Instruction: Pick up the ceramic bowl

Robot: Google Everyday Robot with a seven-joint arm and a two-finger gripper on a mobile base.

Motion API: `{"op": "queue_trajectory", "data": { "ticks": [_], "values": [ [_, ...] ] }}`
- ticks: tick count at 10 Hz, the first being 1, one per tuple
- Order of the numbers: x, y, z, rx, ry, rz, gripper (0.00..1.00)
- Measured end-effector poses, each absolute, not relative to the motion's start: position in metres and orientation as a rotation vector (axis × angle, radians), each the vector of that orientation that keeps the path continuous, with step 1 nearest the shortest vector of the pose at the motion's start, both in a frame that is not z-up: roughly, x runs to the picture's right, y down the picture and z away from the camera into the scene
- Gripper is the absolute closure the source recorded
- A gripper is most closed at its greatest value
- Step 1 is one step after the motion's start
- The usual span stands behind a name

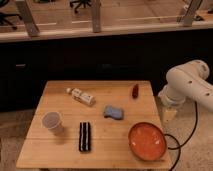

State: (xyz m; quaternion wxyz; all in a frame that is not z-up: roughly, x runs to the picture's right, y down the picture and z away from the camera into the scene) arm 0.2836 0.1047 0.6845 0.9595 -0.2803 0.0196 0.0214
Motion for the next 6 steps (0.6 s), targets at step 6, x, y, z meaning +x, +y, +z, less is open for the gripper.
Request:
{"op": "queue_trajectory", "data": {
  "ticks": [6],
  "values": [
    [0.268,0.144,0.711,-0.598,0.066,-0.054,0.2]
  ]
}}
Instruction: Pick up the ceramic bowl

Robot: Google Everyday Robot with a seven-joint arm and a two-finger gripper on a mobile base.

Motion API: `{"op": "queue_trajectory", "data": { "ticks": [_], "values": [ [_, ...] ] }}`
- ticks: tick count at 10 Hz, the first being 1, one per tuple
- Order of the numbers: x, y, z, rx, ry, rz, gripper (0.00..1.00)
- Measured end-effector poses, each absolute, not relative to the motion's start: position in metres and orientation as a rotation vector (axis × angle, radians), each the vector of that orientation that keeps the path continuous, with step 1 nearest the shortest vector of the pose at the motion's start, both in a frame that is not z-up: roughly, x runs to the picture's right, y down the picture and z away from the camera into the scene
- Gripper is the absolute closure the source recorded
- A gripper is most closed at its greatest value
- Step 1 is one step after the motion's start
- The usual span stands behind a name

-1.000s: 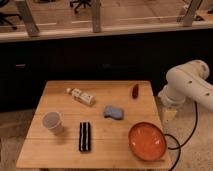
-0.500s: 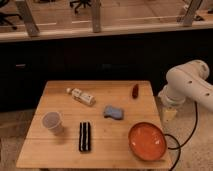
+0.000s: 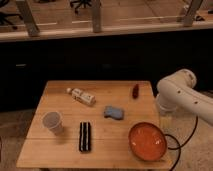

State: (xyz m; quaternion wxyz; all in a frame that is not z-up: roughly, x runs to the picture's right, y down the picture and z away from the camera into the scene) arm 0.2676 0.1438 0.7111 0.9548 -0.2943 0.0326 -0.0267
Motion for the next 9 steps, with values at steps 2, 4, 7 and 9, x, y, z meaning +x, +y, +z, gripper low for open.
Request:
{"op": "queue_trajectory", "data": {
  "ticks": [2,4,7,9],
  "values": [
    [0.261,0.148,0.712,-0.609,0.056,-0.098,0.2],
    [0.252,0.154,0.714,-0.627,0.041,-0.149,0.2],
    [0.243,0.159,0.717,-0.638,0.024,-0.197,0.2],
    [0.239,0.163,0.718,-0.647,0.008,-0.246,0.2]
  ]
}}
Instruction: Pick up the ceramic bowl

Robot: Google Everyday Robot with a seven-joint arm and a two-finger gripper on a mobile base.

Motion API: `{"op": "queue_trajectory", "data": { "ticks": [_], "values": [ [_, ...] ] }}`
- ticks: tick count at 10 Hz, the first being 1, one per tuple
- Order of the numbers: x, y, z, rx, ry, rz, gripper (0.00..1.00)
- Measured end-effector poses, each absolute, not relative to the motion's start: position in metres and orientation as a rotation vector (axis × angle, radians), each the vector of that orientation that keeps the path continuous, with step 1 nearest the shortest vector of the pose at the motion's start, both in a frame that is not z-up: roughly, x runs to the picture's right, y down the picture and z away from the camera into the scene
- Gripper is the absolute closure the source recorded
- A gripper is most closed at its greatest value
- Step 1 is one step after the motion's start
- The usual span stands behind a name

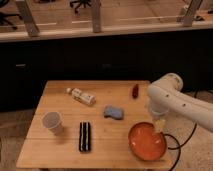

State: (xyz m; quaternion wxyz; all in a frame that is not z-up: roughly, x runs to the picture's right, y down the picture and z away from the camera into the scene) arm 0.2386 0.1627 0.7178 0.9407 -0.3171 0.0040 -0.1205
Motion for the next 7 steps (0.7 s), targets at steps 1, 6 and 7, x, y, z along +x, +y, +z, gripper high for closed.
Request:
{"op": "queue_trajectory", "data": {
  "ticks": [1,6,7],
  "values": [
    [0.237,0.165,0.718,-0.652,0.004,-0.261,0.2],
    [0.223,0.179,0.727,-0.667,-0.034,-0.388,0.2],
    [0.222,0.184,0.73,-0.67,-0.041,-0.416,0.2]
  ]
}}
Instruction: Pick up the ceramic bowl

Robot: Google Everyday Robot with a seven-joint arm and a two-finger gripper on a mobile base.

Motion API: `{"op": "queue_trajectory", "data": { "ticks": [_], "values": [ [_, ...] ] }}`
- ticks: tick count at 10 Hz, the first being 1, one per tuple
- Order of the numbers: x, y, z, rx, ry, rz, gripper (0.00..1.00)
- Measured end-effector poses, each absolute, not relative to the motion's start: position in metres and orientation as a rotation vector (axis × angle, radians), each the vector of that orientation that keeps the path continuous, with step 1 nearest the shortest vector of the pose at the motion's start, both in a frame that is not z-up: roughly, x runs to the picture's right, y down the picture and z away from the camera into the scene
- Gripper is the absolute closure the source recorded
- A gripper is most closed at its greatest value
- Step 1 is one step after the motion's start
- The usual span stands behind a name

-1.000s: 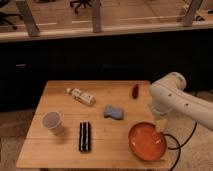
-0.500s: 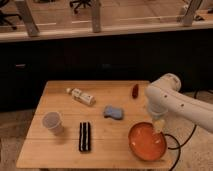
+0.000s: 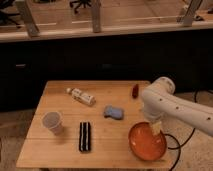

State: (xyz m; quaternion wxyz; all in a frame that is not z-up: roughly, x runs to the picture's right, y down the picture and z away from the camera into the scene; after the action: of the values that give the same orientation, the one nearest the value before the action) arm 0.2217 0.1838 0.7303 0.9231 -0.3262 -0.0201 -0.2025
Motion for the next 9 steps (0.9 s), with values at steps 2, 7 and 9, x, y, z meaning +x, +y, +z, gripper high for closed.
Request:
{"op": "queue_trajectory", "data": {
  "ticks": [2,7,9],
  "values": [
    [0.223,0.195,0.737,-0.675,-0.053,-0.461,0.2],
    [0.227,0.216,0.758,-0.678,-0.088,-0.51,0.2],
    [0.229,0.221,0.765,-0.674,-0.108,-0.519,0.2]
  ]
}}
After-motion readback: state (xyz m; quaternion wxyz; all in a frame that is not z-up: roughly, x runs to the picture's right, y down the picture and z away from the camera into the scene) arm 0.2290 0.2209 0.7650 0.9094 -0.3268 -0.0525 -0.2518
